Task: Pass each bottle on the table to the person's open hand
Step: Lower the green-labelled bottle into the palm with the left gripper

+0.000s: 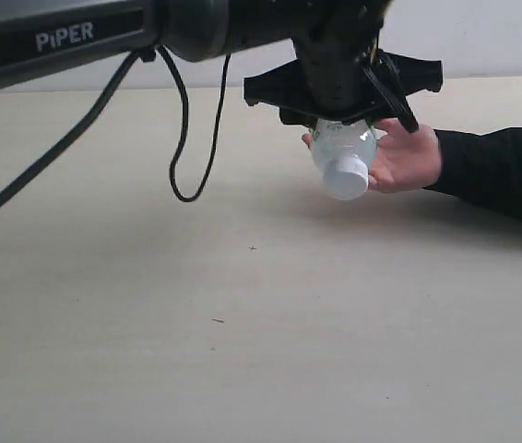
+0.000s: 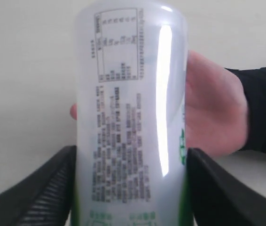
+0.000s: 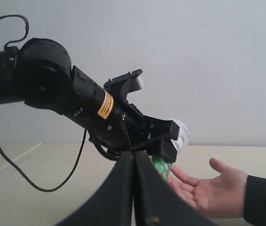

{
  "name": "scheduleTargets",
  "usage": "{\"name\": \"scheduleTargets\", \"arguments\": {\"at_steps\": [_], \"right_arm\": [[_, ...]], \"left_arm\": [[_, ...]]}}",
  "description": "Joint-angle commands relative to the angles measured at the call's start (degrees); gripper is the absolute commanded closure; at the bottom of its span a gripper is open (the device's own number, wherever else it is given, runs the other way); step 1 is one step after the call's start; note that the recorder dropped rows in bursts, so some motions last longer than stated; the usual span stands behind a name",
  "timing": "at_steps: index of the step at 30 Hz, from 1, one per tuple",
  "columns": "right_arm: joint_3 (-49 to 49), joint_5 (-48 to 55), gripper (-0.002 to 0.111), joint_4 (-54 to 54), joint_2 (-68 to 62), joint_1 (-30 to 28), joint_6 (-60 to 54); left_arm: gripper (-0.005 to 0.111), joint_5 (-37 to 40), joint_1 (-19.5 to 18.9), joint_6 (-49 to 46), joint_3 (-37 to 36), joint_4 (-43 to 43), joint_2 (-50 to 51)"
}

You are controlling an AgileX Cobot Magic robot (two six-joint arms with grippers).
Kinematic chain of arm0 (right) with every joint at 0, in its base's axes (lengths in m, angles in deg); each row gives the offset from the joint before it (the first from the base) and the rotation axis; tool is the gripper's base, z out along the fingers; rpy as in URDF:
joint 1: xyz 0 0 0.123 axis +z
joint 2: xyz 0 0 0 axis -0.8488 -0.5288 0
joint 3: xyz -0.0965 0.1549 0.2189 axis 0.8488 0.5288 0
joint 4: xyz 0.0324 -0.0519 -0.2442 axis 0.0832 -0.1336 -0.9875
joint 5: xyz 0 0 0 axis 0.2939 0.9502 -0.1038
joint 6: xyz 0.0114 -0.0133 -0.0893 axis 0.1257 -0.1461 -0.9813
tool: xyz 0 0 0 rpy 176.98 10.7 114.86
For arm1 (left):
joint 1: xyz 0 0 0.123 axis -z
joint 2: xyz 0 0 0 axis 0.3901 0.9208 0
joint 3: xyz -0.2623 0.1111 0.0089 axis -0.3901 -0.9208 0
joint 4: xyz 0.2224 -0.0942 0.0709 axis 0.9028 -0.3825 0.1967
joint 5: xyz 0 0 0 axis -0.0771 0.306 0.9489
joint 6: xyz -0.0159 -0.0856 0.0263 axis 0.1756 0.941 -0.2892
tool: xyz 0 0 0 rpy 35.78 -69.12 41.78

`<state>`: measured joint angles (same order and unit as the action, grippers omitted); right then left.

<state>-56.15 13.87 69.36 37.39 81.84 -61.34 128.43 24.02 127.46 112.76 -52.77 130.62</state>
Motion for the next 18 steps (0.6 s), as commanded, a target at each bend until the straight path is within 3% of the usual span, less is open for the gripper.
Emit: {"name": "scheduleTargets", "arguments": {"at_steps": [1,9,18], "right_arm": [[0.21,-0.08,0.108,-0.02,0.28,0.17,-0.04],[0.21,-0.08,0.108,-0.02,0.28,0.17,-0.04],[0.21,-0.08,0.108,-0.02,0.28,0.17,-0.04]], "left_arm": [[0.107,-5.12,3.09,14.23,-2.97,8.82,-0.76],[0.107,-13.61,3.79,19.32,-4.35,10.77,0.95],[0.107,-15.99,3.60,21.97,-4.43,10.77,6.34]]}}
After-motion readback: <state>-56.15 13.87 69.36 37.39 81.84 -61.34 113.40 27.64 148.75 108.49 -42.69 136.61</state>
